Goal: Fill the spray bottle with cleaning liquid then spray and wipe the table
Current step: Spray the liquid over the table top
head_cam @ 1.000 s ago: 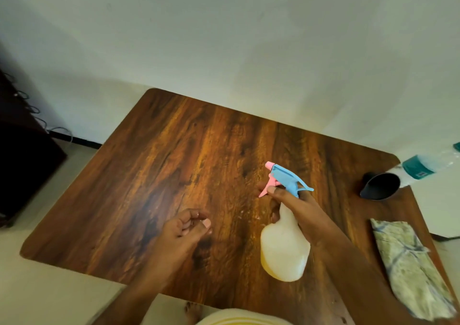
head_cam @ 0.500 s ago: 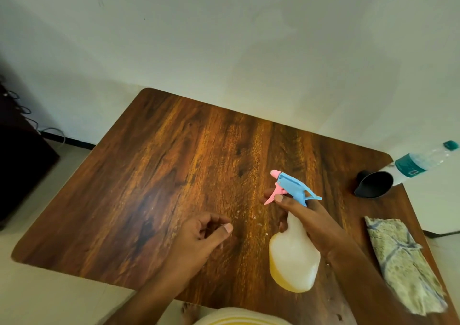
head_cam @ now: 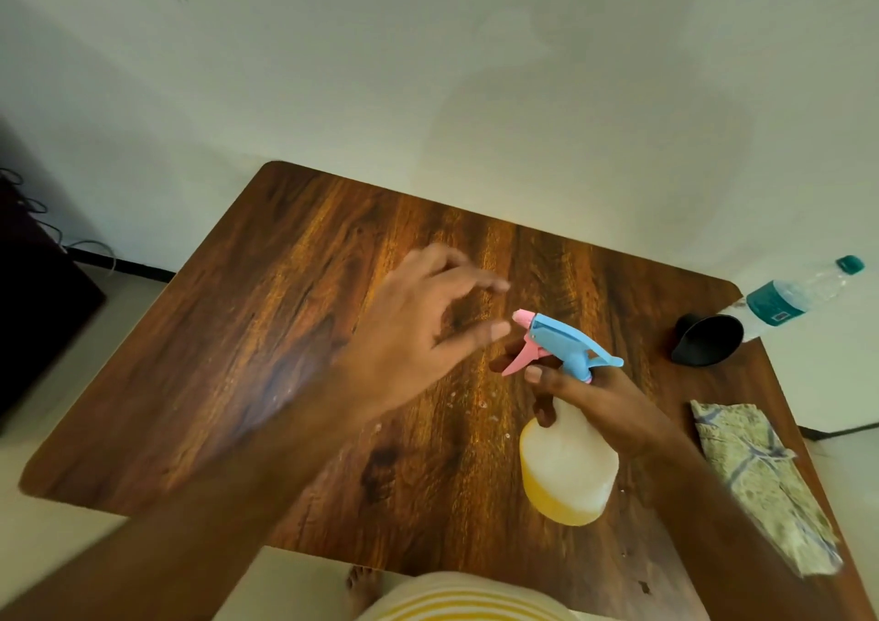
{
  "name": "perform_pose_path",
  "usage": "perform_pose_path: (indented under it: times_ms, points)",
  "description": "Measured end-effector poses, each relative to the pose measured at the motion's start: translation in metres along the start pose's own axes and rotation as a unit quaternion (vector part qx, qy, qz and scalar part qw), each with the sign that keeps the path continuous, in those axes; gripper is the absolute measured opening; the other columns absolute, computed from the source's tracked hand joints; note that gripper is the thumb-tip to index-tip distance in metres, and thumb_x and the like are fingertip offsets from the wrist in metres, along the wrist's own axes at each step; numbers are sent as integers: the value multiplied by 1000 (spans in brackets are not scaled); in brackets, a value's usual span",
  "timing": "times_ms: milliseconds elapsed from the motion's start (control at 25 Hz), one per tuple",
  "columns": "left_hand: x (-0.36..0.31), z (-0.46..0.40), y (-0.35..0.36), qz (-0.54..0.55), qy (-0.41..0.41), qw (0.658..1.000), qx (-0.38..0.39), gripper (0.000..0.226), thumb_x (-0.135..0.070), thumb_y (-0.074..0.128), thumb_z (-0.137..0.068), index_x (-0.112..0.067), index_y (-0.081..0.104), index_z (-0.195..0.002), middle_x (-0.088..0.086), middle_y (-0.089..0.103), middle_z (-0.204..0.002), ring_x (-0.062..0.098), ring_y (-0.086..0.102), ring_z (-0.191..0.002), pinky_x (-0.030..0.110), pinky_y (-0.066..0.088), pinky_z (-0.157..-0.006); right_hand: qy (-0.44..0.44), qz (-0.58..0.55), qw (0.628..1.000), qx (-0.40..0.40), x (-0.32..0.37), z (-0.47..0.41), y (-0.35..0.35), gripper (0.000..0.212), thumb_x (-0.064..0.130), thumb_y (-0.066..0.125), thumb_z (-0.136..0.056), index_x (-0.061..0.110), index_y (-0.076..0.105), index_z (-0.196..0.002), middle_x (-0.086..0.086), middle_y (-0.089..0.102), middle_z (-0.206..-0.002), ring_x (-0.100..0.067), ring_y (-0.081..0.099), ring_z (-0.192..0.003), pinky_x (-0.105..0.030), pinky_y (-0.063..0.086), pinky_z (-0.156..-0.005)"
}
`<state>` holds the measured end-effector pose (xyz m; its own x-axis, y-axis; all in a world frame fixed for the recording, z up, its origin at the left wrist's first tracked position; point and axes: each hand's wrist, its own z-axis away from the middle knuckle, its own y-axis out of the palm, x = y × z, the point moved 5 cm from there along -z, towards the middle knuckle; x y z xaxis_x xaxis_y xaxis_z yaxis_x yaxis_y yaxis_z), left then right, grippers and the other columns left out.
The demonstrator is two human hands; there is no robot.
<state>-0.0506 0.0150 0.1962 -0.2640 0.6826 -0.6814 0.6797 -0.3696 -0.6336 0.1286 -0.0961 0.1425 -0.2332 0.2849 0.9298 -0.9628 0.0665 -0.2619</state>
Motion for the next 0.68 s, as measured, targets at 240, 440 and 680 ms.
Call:
perform_pose_path:
  times_ms: [240, 440, 680]
  points:
    - [-41, -44, -4, -229, 129, 953, 149, 36, -50, 57, -92, -39, 62, -126, -7, 37, -150, 14, 29, -138, 45, 29, -111, -19, 35, 999, 18, 19, 6, -1, 20, 59, 68, -73, 46, 68, -88, 3, 68, -67, -10, 65, -63, -16, 53, -66]
    - [-46, -48, 6, -280, 140, 929, 199, 33, -47, 54, -95, -38, 63, -125, -9, 32, -154, 15, 25, -141, 49, 26, -114, -24, 44, 999, 8, 21, 12, -6, 40, 59, 67, -71, 32, 62, -100, 4, 68, -67, -10, 65, -63, -16, 53, -65]
    - [-47, -48, 10, -258, 160, 935, 183, 29, -44, 59, -94, -34, 66, -120, -11, 42, -145, 12, 33, -136, 46, 27, -112, -3, 25, 1000, -2, 20, 16, -7, 48, 61, 69, -67, 33, 62, -105, 5, 67, -67, -11, 64, -60, -18, 53, -63]
